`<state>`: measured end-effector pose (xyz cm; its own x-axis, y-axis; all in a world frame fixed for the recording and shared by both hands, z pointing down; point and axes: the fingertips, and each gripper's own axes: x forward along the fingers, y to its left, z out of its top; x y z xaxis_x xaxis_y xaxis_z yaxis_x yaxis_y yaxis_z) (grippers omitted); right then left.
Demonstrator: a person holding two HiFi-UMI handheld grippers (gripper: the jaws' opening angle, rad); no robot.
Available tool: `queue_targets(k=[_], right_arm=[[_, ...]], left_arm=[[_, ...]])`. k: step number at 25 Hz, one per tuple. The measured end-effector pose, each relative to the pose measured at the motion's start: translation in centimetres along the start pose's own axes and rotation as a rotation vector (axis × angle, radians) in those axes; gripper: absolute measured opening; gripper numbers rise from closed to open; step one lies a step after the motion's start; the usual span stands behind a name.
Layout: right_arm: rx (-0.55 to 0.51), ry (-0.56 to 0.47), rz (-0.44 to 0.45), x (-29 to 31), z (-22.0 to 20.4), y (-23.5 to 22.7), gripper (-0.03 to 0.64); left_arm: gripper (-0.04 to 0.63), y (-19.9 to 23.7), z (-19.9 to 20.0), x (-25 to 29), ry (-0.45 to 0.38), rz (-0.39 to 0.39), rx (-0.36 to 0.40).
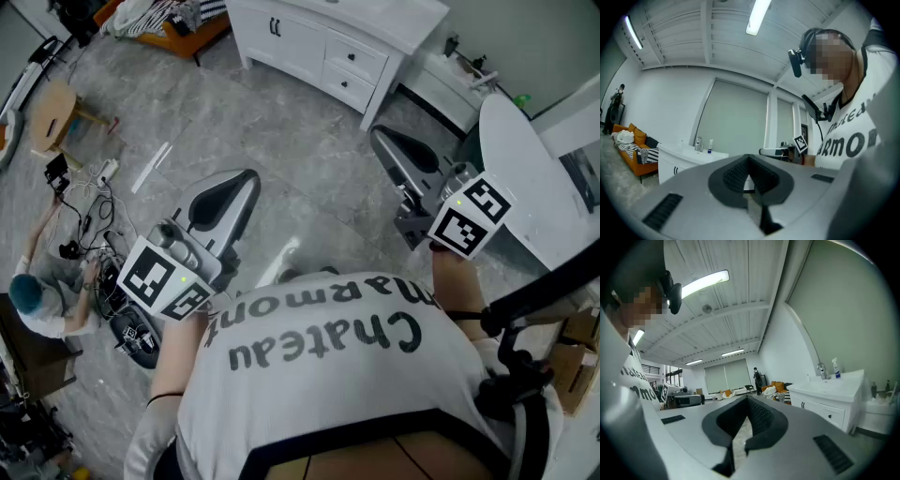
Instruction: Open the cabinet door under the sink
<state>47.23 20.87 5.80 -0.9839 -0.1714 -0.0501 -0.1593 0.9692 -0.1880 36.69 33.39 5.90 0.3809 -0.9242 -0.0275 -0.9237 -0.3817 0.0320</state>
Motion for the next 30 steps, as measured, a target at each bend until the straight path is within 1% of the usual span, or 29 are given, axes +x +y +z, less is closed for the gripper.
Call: queue_targets(k=[13, 17, 21, 24, 28, 30], right_arm=[[0.018, 0.002, -0.003, 1.5, 0.1, 0.1, 0.011], [0.021, 0.016, -0.009, 4.2, 0.0, 0.5, 0.011], [0.003, 0.037, 0.016, 7.2, -0.4, 1.7, 0.011], [-0.033, 0.047, 0.035, 9.4, -1.0, 2.6, 0.011], [-0.067, 0.095, 0.044, 11.2, -2.3, 2.7, 0.011], [-0.055, 0.099, 0.040, 11.9, -2.1, 1.7, 0.011]], left_arm=[[0.006, 1.6, 0.3, -0.9, -0.009, 0.007, -0.005], [0.006, 4.2, 0.4, -2.1, -0.016, 0.011, -0.012], [0.006, 6.7, 0.7, -3.8, -0.021, 0.022, -0.001], [0.006, 9.0, 0.7, -5.2, -0.027, 0.056, 0.005], [0.006, 11.4, -0.3, -7.0, -0.049, 0.113, -0.059], [0.006, 12.1, -0.6, -7.3, -0.056, 0.139, -0.068]])
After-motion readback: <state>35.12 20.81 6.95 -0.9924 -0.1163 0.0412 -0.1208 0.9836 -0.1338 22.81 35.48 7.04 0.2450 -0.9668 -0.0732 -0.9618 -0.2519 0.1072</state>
